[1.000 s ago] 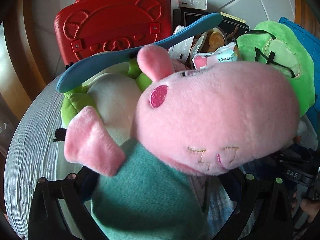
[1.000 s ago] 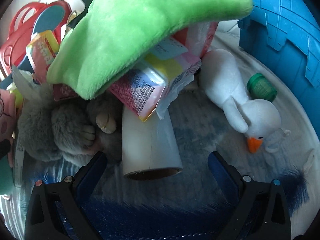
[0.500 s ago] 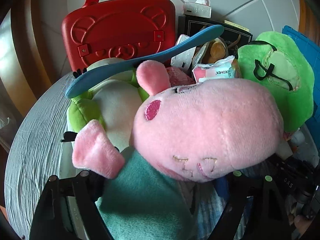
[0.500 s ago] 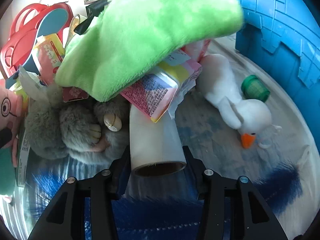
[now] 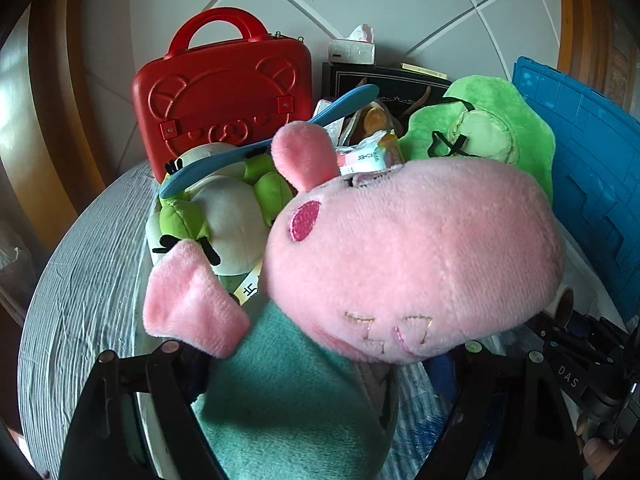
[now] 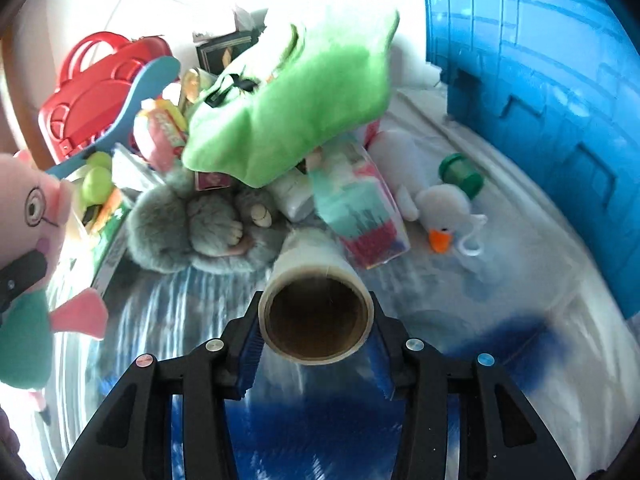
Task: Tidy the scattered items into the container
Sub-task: 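Grasp the pink pig plush with the left tool while the right tool grasps the cardboard tube, then lift and carry the pig plush and cardboard tube with both tools over the crate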
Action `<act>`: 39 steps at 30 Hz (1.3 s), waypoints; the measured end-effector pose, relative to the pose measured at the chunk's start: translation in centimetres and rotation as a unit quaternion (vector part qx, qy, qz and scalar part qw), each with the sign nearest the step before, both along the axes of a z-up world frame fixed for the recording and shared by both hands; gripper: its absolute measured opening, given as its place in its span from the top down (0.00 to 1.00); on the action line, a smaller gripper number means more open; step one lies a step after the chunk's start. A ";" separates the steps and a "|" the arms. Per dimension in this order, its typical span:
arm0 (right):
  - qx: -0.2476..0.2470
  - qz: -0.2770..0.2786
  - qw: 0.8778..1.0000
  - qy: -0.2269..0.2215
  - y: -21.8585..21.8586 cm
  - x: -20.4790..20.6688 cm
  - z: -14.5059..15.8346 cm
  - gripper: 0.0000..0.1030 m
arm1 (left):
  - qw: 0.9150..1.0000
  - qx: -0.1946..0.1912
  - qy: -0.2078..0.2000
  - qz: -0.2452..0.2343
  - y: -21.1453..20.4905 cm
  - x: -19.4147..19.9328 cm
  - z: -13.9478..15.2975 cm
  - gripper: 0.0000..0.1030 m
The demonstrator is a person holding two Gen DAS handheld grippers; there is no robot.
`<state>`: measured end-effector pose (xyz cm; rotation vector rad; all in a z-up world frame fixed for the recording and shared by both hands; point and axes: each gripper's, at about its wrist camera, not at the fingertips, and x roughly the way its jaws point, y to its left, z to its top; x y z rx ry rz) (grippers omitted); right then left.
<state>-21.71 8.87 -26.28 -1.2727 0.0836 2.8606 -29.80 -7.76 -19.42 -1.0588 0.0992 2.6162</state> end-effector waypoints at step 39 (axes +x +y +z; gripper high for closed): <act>-0.002 0.044 0.970 0.238 13.5 17.3 27.6 0.56 | 0.989 0.066 0.128 -0.025 18.3 12.2 18.1 0.19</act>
